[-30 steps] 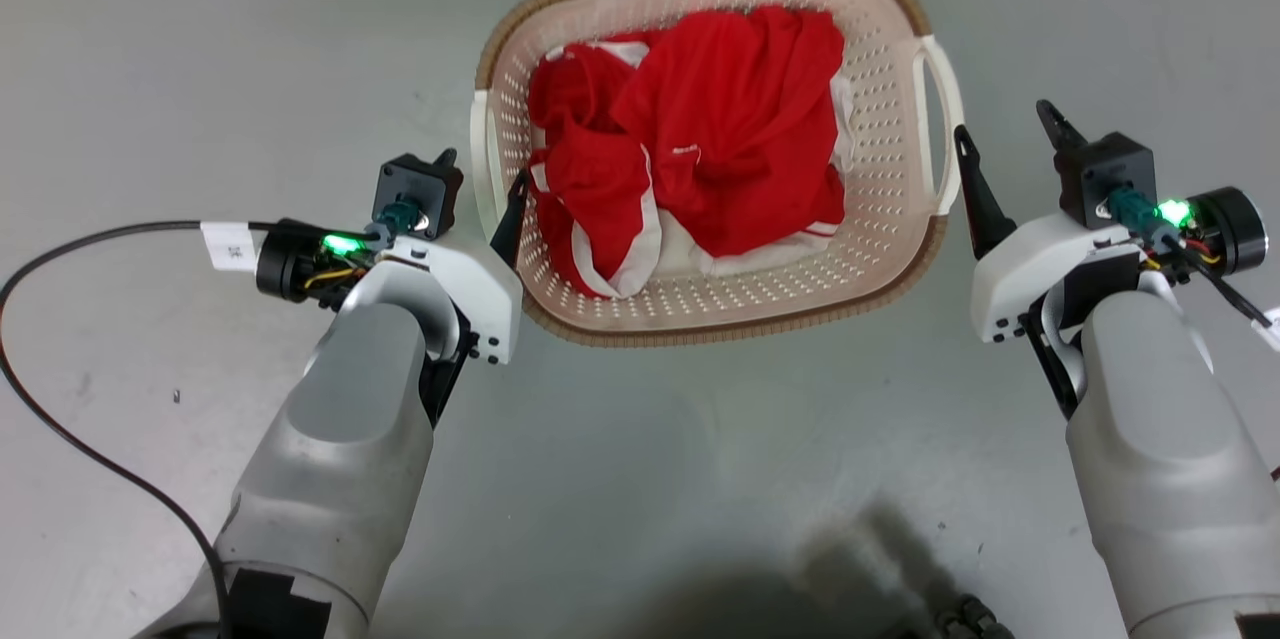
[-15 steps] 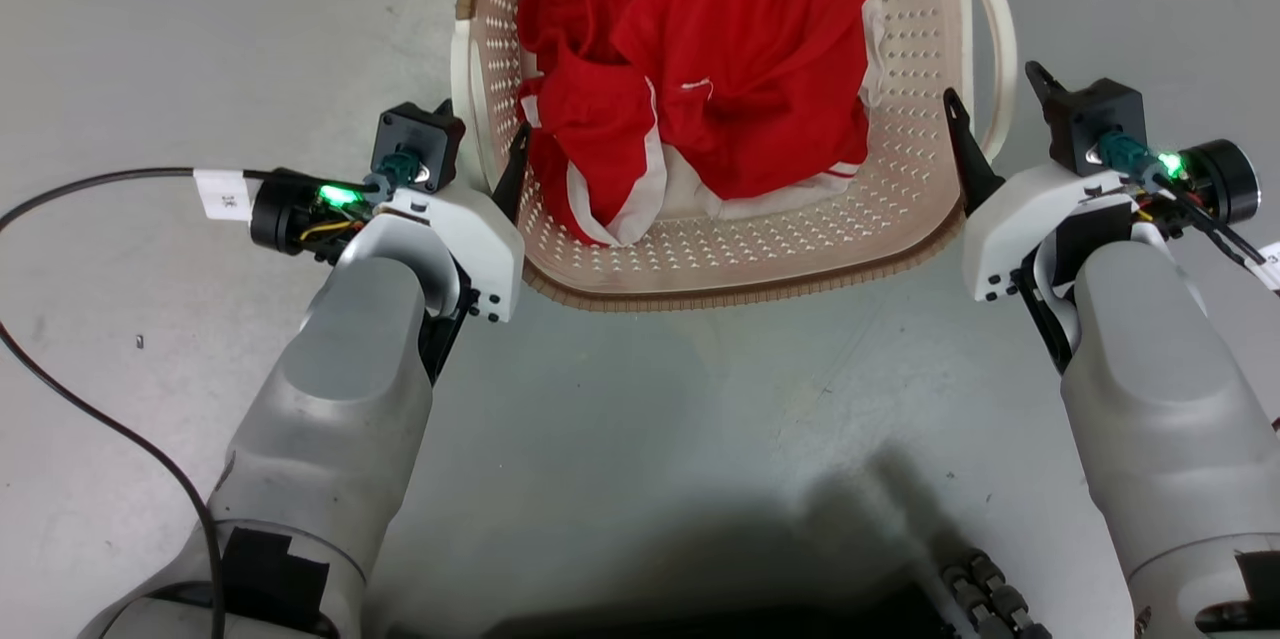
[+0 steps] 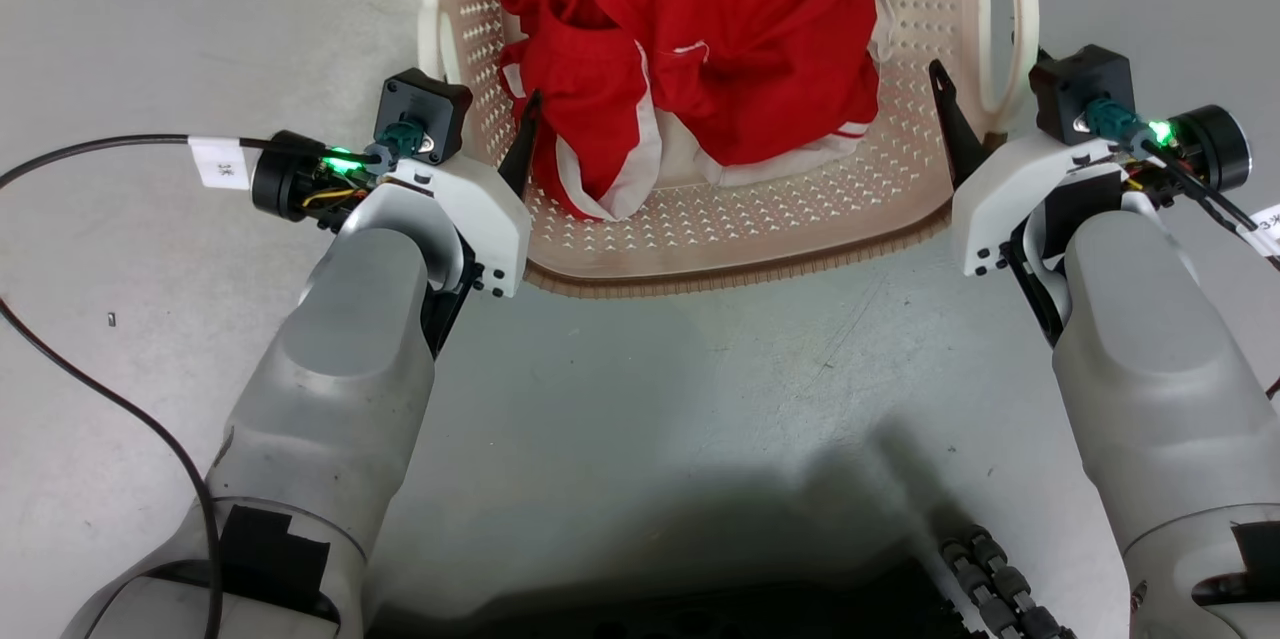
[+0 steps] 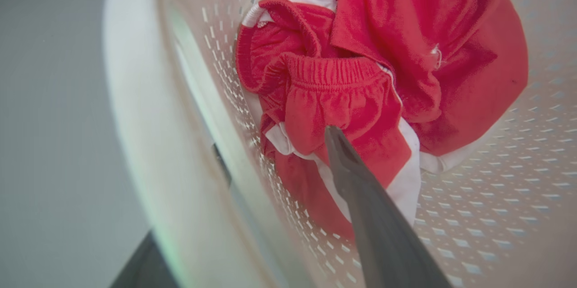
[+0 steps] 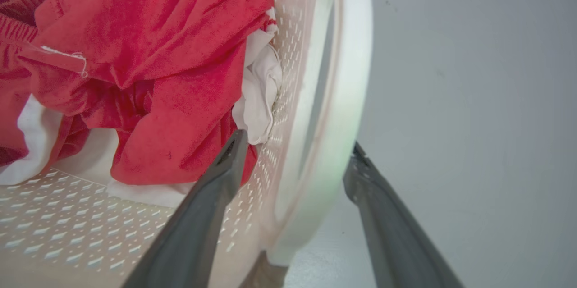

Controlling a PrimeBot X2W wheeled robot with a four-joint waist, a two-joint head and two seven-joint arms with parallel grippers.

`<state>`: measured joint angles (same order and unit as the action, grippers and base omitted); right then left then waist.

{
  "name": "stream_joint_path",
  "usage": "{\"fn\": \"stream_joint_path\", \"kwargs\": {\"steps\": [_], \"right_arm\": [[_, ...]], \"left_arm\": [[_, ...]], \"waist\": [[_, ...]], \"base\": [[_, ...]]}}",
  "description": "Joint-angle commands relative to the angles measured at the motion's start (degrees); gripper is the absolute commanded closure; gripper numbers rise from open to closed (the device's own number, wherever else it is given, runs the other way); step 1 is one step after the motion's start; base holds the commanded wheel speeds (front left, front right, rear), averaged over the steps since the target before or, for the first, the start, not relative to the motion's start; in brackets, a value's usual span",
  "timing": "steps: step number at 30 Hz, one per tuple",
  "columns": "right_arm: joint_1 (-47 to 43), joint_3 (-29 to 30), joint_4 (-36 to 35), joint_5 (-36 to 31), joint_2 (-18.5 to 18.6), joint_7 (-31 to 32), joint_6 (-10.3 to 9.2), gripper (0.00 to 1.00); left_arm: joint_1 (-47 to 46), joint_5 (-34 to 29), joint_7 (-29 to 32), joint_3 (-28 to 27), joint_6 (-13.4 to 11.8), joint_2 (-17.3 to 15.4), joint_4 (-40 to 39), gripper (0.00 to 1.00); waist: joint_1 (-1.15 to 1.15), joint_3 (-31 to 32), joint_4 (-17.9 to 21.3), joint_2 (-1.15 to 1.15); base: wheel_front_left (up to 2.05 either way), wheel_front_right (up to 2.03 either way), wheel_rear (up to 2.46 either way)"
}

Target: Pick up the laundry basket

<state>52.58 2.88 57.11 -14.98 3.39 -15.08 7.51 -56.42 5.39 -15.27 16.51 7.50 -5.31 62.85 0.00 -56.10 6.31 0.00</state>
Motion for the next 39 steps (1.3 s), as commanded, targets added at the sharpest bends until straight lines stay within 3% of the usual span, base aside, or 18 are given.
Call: {"fn": "stream_joint_path", "kwargs": {"steps": [1, 2, 3, 4, 22, 39], "right_arm": [[0.90, -0.34, 0.52, -0.25, -0.20, -0.13, -0.04, 0.00], [1.09, -0.48, 0.73, -0.12, -0.25, -0.13, -0.05, 0.00], [1.31, -0.60, 0.92, -0.05, -0.26, -0.14, -0.05, 0.72], [1.46, -0.92, 1.29, -0.01, -0.28, -0.14, -0.04, 1.00], [0.03, -3.85, 3.13, 0.76, 0.60, -0.26, -0.03, 1.00], [-4.68, -8.91, 11.15, 1.42, 0.74, -0.26, -0.03, 1.00]], "left_arm": [[-0.32, 0.36, 0.19, 0.10, -0.28, -0.54, 0.89, 0.00], [-0.52, 0.12, 0.19, 0.31, -0.27, -0.54, 1.04, 0.12], [-0.69, 0.00, 0.19, 0.48, -0.26, -0.55, 1.05, 0.87], [-0.70, 0.15, 0.20, 0.60, -0.25, -0.47, 1.52, 1.00], [0.55, 1.23, 0.03, 2.00, 0.22, 0.55, 1.23, 1.00], [5.25, 8.61, 2.47, 5.80, 0.29, 2.25, 9.18, 1.00]], "waist": [[0.00, -0.20, 0.11, 0.00], [0.00, -0.29, 0.16, 0.00], [0.00, -0.39, 0.20, 0.00], [0.00, -0.44, 0.22, 0.00], [0.00, 3.98, -0.62, 0.00], [0.00, 22.34, -3.45, 0.00]], "base": [[0.00, 0.00, 0.00], [0.00, 0.00, 0.00], [0.00, 0.00, 0.00], [0.00, 0.00, 0.00], [0.00, 0.00, 0.00], [0.00, 0.00, 0.00]]}}
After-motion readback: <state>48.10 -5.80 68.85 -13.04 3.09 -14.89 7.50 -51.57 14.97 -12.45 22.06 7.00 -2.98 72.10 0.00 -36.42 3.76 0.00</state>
